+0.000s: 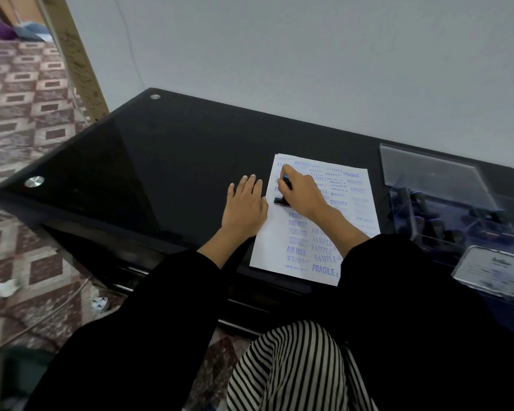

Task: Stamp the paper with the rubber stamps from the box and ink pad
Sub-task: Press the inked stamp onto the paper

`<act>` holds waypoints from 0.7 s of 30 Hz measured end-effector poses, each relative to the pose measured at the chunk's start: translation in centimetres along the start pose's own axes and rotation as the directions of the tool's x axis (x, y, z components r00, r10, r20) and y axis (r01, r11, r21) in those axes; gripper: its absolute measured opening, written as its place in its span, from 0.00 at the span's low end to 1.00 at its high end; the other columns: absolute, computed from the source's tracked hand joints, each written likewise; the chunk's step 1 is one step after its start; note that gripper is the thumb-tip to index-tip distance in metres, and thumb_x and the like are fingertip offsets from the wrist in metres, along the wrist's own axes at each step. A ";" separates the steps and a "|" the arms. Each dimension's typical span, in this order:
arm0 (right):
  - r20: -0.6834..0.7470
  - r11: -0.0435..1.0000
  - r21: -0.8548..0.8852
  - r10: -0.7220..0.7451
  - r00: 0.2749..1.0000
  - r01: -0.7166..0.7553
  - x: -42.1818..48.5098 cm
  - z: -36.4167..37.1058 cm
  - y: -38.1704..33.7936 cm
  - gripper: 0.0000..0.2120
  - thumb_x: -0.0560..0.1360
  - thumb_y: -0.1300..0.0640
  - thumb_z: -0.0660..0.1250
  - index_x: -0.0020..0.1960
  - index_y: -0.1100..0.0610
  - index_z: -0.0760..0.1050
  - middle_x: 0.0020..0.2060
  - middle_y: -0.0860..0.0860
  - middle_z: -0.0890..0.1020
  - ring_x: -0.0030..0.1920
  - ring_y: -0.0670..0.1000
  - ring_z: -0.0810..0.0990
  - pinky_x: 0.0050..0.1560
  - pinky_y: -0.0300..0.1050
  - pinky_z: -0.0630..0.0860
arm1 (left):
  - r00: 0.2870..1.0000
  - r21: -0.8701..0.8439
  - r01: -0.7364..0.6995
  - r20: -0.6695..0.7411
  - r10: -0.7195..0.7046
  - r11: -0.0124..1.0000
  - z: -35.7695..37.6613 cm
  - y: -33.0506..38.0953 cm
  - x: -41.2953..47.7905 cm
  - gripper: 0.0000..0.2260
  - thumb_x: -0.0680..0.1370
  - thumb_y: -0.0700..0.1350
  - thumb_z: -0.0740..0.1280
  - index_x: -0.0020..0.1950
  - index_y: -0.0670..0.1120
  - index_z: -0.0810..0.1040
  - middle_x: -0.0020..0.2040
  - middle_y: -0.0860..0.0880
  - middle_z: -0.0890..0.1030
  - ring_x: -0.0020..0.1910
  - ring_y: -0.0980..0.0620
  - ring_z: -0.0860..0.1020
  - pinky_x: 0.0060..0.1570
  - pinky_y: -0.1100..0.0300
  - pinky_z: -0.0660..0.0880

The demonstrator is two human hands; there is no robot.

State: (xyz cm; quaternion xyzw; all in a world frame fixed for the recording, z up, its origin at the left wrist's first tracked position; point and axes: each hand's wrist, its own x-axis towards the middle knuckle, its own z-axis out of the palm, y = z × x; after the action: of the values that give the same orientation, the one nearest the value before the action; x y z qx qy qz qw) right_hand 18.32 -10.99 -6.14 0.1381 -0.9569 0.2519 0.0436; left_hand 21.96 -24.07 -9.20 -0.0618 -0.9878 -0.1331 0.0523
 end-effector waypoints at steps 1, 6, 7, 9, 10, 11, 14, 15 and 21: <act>-0.001 1.000 -0.001 0.000 1.000 0.000 0.0 0.0 0.0 0.06 0.81 0.57 0.55 0.48 0.59 0.65 0.41 0.62 0.80 0.33 0.54 0.73 0.37 0.48 0.73 | 1.000 -0.004 0.000 -0.002 0.000 1.000 0.0 0.0 0.0 0.22 0.82 0.47 0.49 0.76 0.42 0.54 0.77 0.45 0.54 0.77 0.48 0.50 0.75 0.49 0.47; -0.016 1.000 -0.011 -0.019 1.000 0.019 -0.1 0.1 0.0 0.06 0.80 0.57 0.55 0.46 0.57 0.63 0.40 0.62 0.80 0.33 0.55 0.73 0.39 0.52 0.76 | 1.000 -0.022 0.000 -0.022 0.000 1.000 0.2 -0.1 0.0 0.22 0.82 0.46 0.49 0.76 0.43 0.55 0.77 0.45 0.56 0.77 0.49 0.51 0.75 0.50 0.48; -0.017 1.000 -0.015 -0.024 1.000 0.024 -0.3 0.0 0.0 0.06 0.80 0.56 0.55 0.46 0.57 0.63 0.39 0.62 0.80 0.33 0.55 0.73 0.39 0.52 0.76 | 1.000 -0.025 0.000 -0.025 -0.001 1.000 0.2 -0.1 0.0 0.22 0.82 0.46 0.50 0.76 0.43 0.55 0.77 0.45 0.56 0.77 0.49 0.51 0.75 0.50 0.48; -0.025 0.999 -0.024 -0.040 0.999 0.039 -0.8 -0.1 -0.1 0.06 0.81 0.56 0.56 0.47 0.58 0.64 0.39 0.60 0.80 0.33 0.54 0.73 0.38 0.52 0.75 | 1.000 -0.023 -0.001 -0.028 0.000 1.000 0.2 -0.1 0.0 0.22 0.82 0.46 0.50 0.76 0.43 0.55 0.77 0.45 0.56 0.77 0.49 0.51 0.75 0.50 0.48; -0.031 0.998 -0.029 -0.049 0.998 0.048 -1.1 -0.2 -0.2 0.07 0.81 0.55 0.56 0.47 0.58 0.63 0.38 0.59 0.79 0.33 0.53 0.73 0.38 0.51 0.75 | 1.000 -0.023 -0.002 -0.028 0.001 1.000 0.2 0.0 0.0 0.22 0.82 0.46 0.50 0.76 0.43 0.55 0.77 0.45 0.56 0.77 0.49 0.51 0.75 0.50 0.48; -0.040 0.998 -0.038 -0.060 0.997 0.058 -1.6 -0.1 -0.2 0.07 0.81 0.55 0.56 0.46 0.58 0.63 0.37 0.58 0.78 0.33 0.53 0.73 0.37 0.51 0.74 | 1.000 -0.024 -0.001 -0.028 0.001 1.000 0.2 0.0 0.0 0.22 0.82 0.46 0.49 0.76 0.43 0.55 0.77 0.45 0.56 0.77 0.49 0.51 0.75 0.50 0.48; -0.081 0.994 -0.062 -0.095 0.992 0.090 -2.7 0.2 -0.6 0.08 0.81 0.55 0.56 0.44 0.57 0.62 0.34 0.54 0.74 0.32 0.52 0.71 0.33 0.46 0.68 | 1.000 -0.034 0.005 -0.022 -0.006 0.999 0.1 0.0 0.0 0.22 0.82 0.46 0.49 0.76 0.43 0.55 0.77 0.45 0.56 0.77 0.49 0.51 0.75 0.50 0.48; -0.097 0.994 -0.066 -0.096 0.991 0.090 -2.9 0.3 -0.6 0.08 0.81 0.55 0.56 0.44 0.57 0.62 0.33 0.53 0.73 0.31 0.51 0.70 0.33 0.45 0.68 | 1.000 -0.037 0.007 -0.020 -0.008 0.999 0.1 0.0 0.0 0.22 0.82 0.46 0.49 0.76 0.43 0.55 0.77 0.45 0.55 0.77 0.49 0.51 0.75 0.50 0.47; -0.164 0.992 -0.110 -0.079 0.983 0.062 -3.7 1.0 -0.9 0.09 0.81 0.56 0.55 0.43 0.56 0.61 0.34 0.51 0.71 0.32 0.49 0.68 0.32 0.42 0.65 | 1.000 -0.045 0.017 -0.007 -0.017 0.999 -0.1 0.1 -0.1 0.22 0.82 0.46 0.49 0.76 0.43 0.54 0.77 0.46 0.55 0.77 0.49 0.50 0.75 0.50 0.46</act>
State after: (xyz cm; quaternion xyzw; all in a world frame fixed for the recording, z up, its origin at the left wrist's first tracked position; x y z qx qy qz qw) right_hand 22.09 -11.36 -7.14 0.1477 -0.9561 0.2106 0.1401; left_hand 22.05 -24.01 -9.12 -0.0540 -0.9849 -0.1559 0.0535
